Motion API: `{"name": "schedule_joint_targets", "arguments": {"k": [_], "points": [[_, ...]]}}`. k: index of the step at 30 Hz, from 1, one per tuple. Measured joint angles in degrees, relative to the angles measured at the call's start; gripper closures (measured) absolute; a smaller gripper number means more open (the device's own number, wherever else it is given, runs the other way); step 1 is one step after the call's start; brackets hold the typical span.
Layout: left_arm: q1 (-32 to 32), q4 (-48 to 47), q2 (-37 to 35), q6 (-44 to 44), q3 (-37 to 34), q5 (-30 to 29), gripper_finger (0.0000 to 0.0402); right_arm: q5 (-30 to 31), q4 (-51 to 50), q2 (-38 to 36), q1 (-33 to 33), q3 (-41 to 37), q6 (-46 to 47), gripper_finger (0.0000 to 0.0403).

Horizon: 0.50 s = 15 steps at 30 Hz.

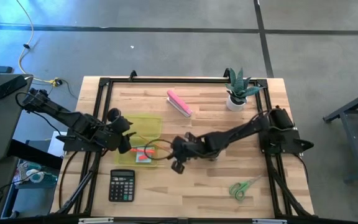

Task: Pack school essentials
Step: Put the yellow pencil into the yellow supply box

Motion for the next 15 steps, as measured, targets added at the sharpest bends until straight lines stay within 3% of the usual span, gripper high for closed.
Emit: {"name": "schedule_joint_targets", "arguments": {"k": [9, 15], "points": [[0.02, -0.78, -0.26, 4.90, 0.00, -9.36, 0.0206, -5.16, 7.55, 3.13, -2.13, 0.07, 0.72, 0.0391], [0.04, -1.18, -0.38, 5.69, 0.00, -10.33, 0.0206, -6.54, 13.26, 7.00, -2.62, 0.07, 3.48, 0.0391]]}}
